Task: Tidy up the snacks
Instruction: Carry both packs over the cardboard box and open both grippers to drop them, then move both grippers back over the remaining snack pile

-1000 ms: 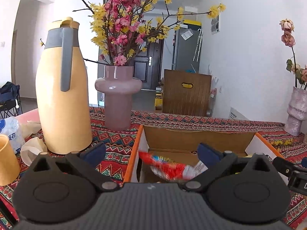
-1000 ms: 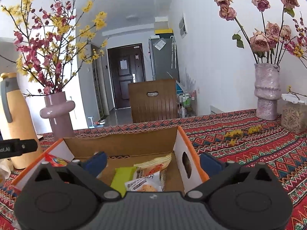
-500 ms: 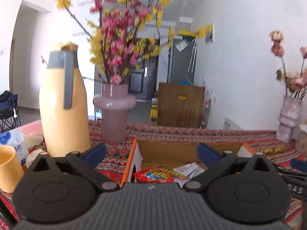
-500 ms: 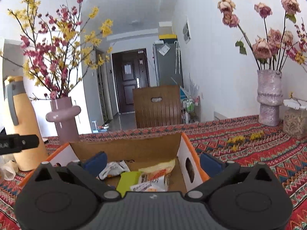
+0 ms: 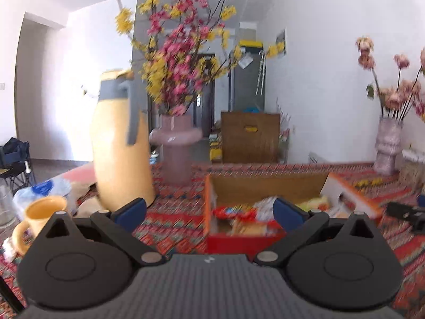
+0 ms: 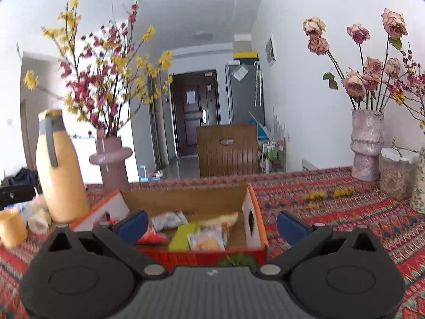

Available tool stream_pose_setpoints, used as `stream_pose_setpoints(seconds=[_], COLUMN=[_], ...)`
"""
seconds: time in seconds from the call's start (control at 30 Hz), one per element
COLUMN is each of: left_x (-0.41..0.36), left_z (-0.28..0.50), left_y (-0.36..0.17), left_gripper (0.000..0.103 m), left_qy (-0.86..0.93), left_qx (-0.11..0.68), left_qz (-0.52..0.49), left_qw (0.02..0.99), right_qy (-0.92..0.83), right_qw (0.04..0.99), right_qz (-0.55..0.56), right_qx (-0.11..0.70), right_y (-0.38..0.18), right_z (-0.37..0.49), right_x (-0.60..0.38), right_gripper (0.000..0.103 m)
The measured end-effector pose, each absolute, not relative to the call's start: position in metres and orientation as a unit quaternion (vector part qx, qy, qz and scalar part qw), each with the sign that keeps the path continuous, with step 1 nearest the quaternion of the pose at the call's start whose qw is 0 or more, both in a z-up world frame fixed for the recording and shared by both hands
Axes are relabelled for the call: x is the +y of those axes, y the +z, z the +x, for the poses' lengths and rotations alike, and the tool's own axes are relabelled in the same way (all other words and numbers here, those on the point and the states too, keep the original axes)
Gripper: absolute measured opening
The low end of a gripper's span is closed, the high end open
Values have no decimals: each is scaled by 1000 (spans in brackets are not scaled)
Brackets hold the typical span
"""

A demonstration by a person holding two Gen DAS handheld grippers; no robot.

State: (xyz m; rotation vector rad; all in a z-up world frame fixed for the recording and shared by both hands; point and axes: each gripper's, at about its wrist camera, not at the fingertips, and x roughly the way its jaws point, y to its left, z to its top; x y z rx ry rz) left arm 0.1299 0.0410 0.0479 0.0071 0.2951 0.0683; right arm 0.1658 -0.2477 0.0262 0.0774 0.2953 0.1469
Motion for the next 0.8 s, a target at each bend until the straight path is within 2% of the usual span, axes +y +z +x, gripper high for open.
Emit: stream_pose_setpoints(seconds=[0.4, 0.6, 0.8], left_x=[72, 71, 72], left_z=[136, 132, 130], left_y=[-20, -22, -22], left_gripper=[103, 103, 103], left_qy=[58, 51, 49], left_qx=[215, 208, 200], left_qz=[-36, -35, -40], left_qw=[974, 976, 978], right_qy=[68, 63, 64], right_qw=[971, 965, 967], right_qz=[42, 36, 32], right_qx=[226, 251, 244], right_y=[-26, -44, -45], right_z=[165, 173, 170], right_x=[-249, -242, -241], right_gripper=[103, 103, 103])
